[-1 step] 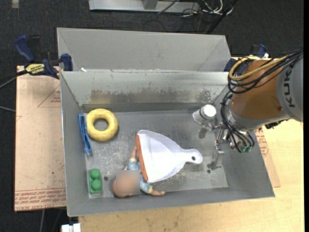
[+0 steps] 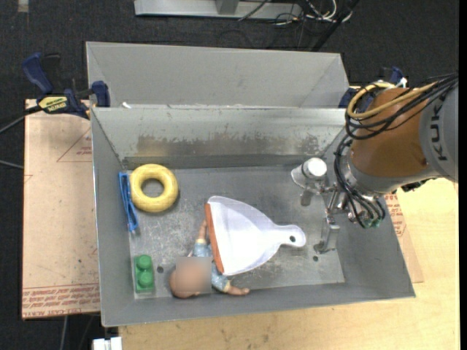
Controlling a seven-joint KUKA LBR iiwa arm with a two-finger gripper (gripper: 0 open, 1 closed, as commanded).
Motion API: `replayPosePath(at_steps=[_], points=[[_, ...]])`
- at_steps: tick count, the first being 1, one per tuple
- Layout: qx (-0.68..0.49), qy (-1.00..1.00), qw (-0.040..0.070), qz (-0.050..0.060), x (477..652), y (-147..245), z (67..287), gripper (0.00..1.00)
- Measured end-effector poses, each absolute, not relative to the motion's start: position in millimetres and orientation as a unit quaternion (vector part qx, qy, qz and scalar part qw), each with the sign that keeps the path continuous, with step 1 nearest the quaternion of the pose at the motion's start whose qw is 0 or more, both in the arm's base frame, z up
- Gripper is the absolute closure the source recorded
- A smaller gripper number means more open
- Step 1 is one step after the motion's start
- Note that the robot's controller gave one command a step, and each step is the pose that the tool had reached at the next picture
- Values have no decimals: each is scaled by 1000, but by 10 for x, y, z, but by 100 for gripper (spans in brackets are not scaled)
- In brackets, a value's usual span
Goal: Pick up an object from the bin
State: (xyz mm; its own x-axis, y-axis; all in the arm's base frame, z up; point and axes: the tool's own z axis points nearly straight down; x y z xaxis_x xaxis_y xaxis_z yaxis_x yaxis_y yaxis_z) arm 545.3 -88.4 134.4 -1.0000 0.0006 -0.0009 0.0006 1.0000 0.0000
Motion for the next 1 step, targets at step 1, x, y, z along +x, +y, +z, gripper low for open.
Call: replayPosePath(at_steps=[1], points=[[-57, 998, 3, -1, 5380, -724, 1163, 0]])
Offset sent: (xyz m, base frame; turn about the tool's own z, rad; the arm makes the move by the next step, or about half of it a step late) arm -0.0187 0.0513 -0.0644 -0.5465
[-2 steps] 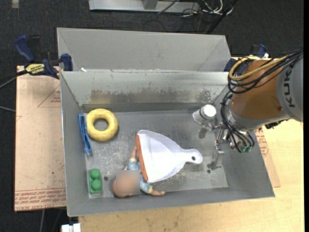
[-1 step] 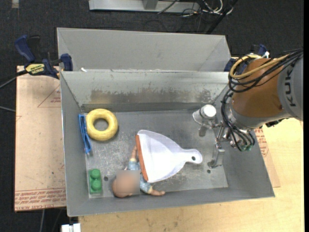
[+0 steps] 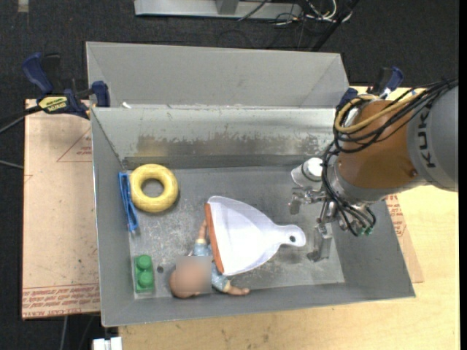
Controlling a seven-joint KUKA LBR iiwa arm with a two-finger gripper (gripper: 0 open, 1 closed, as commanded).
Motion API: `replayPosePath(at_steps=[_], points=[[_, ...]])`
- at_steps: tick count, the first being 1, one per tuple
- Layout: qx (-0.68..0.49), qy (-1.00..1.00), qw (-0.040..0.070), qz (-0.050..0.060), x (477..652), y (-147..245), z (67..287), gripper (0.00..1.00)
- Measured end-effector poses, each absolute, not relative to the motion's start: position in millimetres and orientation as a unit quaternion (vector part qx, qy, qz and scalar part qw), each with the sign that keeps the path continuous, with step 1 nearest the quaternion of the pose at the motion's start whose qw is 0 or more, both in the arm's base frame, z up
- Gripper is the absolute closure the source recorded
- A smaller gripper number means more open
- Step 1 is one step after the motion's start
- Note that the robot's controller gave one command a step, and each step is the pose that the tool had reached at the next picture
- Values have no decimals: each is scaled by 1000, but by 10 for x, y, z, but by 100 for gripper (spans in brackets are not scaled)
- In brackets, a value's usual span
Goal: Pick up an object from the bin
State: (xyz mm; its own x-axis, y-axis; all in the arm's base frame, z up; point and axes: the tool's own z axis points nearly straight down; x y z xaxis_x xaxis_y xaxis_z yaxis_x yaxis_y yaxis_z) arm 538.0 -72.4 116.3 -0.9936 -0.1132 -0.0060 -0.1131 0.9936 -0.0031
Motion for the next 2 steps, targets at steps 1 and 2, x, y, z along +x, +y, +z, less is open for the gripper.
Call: replayPosePath(at_steps=[1, 2], points=[[-213, 977, -1, 1, 5295, -459, 852, 0], [-99, 995, 5, -1, 5287, -68, 707, 100]])
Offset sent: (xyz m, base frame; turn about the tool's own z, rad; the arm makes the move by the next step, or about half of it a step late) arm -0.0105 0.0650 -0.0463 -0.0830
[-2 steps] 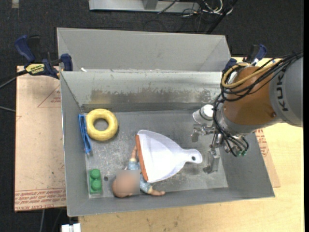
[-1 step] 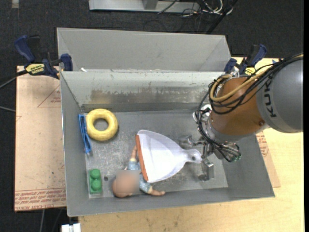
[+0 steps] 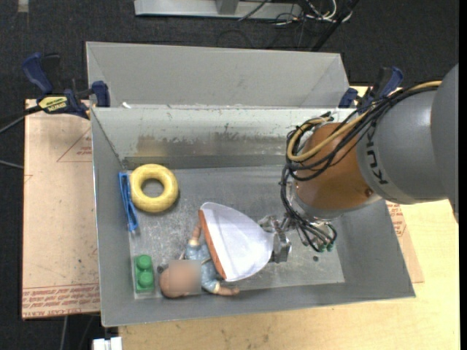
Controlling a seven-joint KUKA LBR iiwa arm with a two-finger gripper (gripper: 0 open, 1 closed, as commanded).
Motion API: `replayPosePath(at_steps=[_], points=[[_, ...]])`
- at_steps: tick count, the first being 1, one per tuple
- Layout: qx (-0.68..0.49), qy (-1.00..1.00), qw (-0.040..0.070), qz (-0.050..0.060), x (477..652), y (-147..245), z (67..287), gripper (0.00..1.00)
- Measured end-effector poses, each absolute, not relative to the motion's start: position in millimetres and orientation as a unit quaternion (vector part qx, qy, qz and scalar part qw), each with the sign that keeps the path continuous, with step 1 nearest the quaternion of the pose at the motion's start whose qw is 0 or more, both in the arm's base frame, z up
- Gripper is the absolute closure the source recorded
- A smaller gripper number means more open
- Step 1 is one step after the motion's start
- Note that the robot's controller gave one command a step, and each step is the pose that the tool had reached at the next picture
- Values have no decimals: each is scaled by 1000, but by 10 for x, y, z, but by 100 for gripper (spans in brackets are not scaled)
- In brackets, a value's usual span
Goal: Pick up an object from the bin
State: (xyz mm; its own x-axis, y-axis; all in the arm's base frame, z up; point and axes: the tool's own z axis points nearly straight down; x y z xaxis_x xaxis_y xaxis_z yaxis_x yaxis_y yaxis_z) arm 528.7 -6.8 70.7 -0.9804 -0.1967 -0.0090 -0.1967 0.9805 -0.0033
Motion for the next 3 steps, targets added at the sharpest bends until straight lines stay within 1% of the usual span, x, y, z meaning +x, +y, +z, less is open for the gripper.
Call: replayPosePath(at_steps=[1, 2, 3], points=[[-99, 995, 5, -1, 5287, -68, 707, 100], [-123, 992, 6, -1, 5399, -120, 1977, 100], [-124, 992, 6, -1, 5399, -120, 1976, 100]])
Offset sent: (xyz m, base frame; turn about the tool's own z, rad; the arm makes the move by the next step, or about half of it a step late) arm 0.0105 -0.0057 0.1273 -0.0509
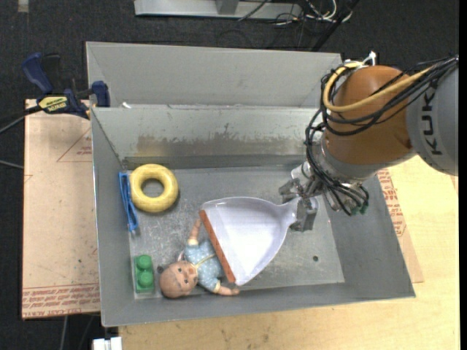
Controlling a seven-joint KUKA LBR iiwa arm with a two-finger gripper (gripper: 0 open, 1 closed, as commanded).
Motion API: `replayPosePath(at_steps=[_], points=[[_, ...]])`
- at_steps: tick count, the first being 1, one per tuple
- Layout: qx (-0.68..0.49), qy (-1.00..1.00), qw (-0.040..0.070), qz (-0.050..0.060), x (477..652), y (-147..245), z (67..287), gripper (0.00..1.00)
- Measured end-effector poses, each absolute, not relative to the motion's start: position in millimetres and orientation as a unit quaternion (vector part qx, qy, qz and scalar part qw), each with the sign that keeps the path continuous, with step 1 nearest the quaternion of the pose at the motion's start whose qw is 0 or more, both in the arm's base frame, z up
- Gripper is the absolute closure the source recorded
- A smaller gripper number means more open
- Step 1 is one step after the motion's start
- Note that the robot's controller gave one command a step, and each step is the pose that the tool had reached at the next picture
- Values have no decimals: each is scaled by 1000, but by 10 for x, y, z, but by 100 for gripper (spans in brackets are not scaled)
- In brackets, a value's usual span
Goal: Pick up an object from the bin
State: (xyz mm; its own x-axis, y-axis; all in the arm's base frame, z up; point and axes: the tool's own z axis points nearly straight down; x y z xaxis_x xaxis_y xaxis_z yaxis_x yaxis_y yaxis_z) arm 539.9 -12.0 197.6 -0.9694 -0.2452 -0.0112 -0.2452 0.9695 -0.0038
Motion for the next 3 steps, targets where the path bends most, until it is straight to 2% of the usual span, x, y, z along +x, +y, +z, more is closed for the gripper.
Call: replayPosePath(at_steps=[1, 2, 3], points=[[-119, 993, 6, -1, 5422, -127, 1870, 100], [-113, 994, 1, 0, 5430, -149, 2168, 100], [-77, 997, 6, 0, 5434, -61, 2733, 100]])
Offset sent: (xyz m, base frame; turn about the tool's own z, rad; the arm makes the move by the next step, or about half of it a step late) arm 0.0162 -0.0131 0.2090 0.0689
